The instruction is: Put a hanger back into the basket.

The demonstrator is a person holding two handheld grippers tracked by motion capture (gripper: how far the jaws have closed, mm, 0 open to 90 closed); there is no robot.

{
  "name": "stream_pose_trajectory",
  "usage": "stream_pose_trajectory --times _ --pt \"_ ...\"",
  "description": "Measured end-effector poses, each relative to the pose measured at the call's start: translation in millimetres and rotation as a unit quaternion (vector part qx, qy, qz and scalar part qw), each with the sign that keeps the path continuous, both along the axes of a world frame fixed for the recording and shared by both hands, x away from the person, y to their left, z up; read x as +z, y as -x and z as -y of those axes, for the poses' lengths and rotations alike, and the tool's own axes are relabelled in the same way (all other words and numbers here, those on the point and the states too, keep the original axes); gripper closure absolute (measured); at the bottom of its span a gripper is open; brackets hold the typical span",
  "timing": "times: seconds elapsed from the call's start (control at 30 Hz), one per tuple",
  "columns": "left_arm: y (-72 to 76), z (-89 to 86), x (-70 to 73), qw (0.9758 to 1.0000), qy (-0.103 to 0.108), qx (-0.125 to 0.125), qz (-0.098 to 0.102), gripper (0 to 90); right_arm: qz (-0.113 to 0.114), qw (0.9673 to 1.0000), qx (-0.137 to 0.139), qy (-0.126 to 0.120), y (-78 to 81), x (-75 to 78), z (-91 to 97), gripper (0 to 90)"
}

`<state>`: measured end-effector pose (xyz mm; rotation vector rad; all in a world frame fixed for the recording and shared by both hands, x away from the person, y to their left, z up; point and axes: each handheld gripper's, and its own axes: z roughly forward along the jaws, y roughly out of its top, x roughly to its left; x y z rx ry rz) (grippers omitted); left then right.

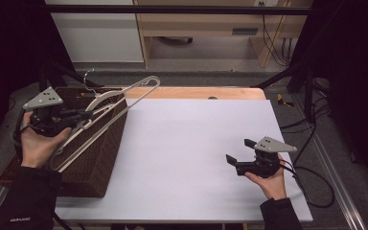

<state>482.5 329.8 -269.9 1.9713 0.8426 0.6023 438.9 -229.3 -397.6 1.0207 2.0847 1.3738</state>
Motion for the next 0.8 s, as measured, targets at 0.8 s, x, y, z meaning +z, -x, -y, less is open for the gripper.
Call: stream_pose_trajectory --times 0.8 --pt "-14.5 -84.7 -34.3 0.9947 0.022 0.093 -0.038 86.4 -0.006 1.0 0.0 0.006 -1.8 -2.9 -3.0 11.0"
